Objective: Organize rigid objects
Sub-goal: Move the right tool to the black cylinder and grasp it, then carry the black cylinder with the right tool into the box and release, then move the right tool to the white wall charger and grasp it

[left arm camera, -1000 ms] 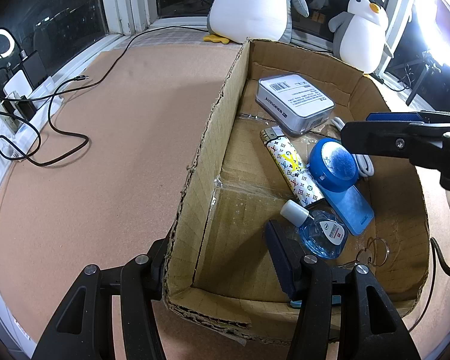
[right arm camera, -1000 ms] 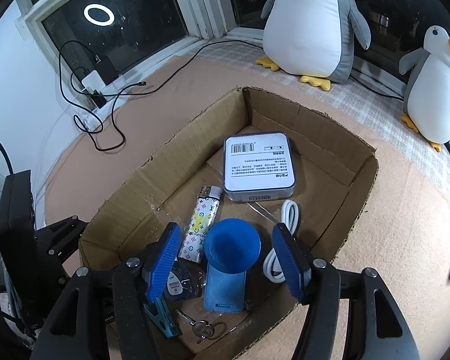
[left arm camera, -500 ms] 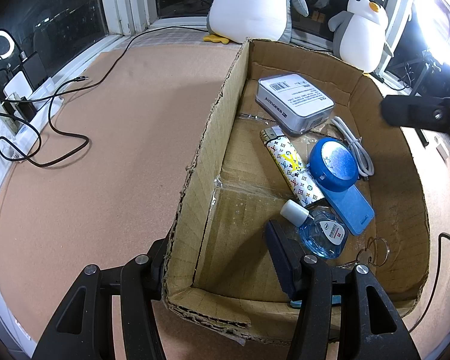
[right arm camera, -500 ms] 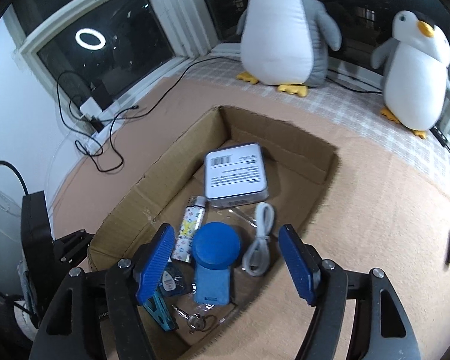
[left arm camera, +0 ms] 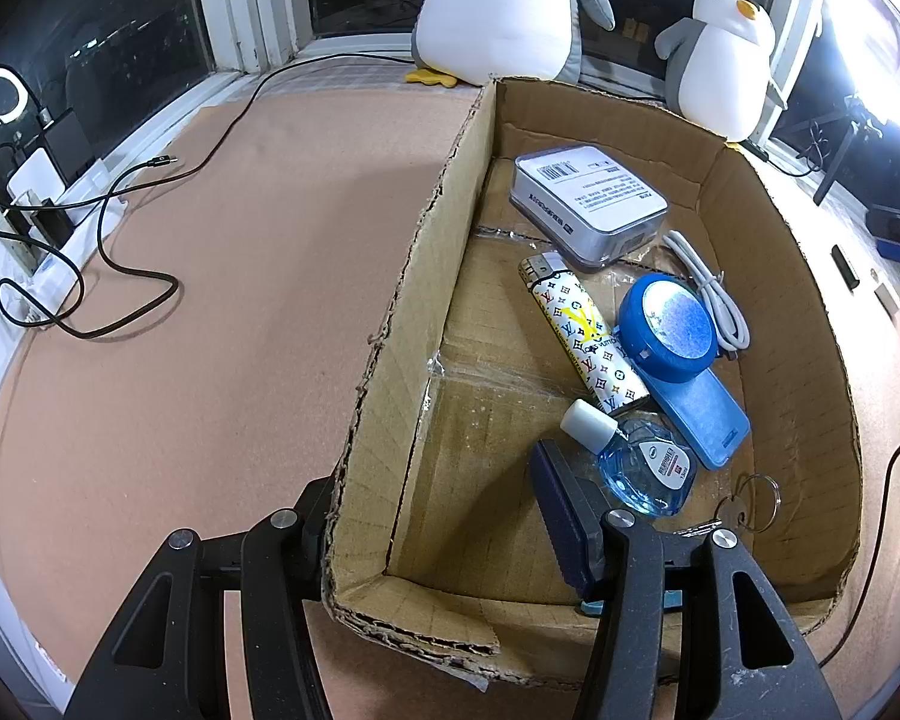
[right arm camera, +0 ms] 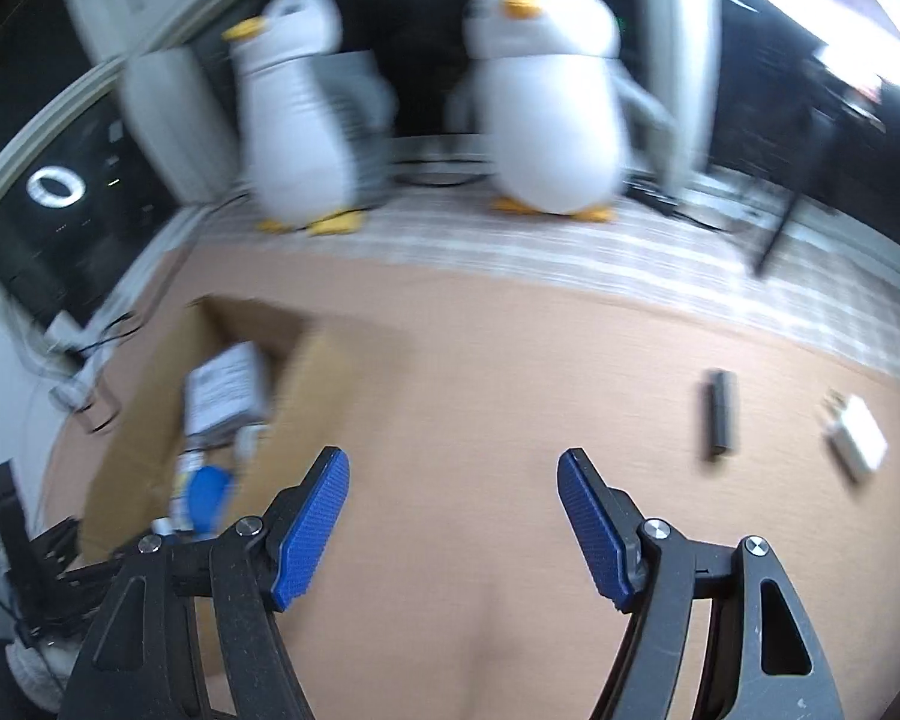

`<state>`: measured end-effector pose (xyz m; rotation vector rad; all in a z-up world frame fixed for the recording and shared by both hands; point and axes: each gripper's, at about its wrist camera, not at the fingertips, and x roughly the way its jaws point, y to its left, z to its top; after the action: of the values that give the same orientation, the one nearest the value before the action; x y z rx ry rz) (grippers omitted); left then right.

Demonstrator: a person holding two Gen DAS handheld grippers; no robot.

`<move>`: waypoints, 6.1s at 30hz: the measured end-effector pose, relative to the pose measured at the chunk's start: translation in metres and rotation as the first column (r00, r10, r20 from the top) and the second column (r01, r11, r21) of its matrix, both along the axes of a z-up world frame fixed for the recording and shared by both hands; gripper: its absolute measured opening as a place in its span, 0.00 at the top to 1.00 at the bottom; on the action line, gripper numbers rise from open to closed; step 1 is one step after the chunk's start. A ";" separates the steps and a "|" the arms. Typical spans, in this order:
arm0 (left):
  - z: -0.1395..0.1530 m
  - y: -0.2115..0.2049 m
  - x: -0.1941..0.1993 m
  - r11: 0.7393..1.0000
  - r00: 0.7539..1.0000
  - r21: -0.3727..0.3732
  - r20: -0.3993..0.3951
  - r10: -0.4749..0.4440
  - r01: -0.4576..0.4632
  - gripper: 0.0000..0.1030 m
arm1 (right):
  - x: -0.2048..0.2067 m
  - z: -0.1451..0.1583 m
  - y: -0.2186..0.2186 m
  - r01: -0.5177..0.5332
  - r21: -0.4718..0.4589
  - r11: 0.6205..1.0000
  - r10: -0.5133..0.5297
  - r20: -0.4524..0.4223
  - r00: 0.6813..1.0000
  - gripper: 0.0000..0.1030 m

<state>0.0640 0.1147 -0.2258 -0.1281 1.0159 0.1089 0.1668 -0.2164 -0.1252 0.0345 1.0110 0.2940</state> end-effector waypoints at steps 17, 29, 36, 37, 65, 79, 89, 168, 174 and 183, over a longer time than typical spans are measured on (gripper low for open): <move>-0.001 -0.002 0.000 1.000 1.000 0.005 -0.001 -0.002 0.002 0.43 | 0.052 -0.032 -0.101 0.207 -0.096 0.974 -0.215 -0.081 0.973 0.44; -0.001 -0.002 0.000 1.000 1.000 0.005 0.000 -0.002 0.002 0.43 | 0.082 -0.058 -0.110 0.237 -0.116 0.965 -0.253 -0.152 0.956 0.62; -0.001 -0.002 0.000 1.000 1.000 0.005 0.000 -0.001 0.001 0.43 | 0.089 -0.067 -0.109 0.228 -0.144 0.963 -0.251 -0.166 0.954 0.75; -0.001 -0.002 0.000 1.000 1.000 0.005 0.000 -0.002 0.002 0.43 | 0.090 -0.067 -0.109 0.225 -0.147 0.963 -0.249 -0.167 0.954 0.76; -0.001 -0.002 -0.001 1.000 1.000 0.003 0.003 -0.001 0.001 0.43 | -0.004 0.002 0.043 -0.174 0.029 0.984 0.175 -0.063 0.982 0.86; 0.000 -0.003 0.000 1.000 1.000 0.001 0.005 0.001 -0.001 0.43 | -0.051 0.005 0.143 -0.427 0.006 0.904 0.426 -0.066 0.902 0.85; 0.000 -0.003 0.000 1.000 1.000 0.001 0.006 0.000 0.000 0.43 | -0.062 -0.020 0.174 -0.495 -0.054 0.867 0.487 -0.114 0.866 0.85; -0.001 -0.008 0.001 0.999 1.000 0.044 -0.003 -0.006 0.006 0.43 | 0.023 -0.012 -0.197 0.224 -0.024 0.974 -0.222 0.056 0.973 0.32; -0.001 -0.009 0.001 0.999 1.000 0.052 -0.008 -0.005 0.005 0.43 | 0.041 -0.026 -0.211 0.231 -0.037 0.972 -0.229 0.042 0.973 0.32; -0.001 -0.011 0.001 0.998 1.000 0.060 -0.011 -0.004 0.005 0.43 | 0.064 -0.045 -0.225 0.245 -0.046 0.968 -0.245 0.009 0.969 0.32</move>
<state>0.0648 0.1040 -0.2265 -0.0702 1.0232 0.1363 0.2304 -0.4414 -0.1704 0.1155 0.9981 0.0440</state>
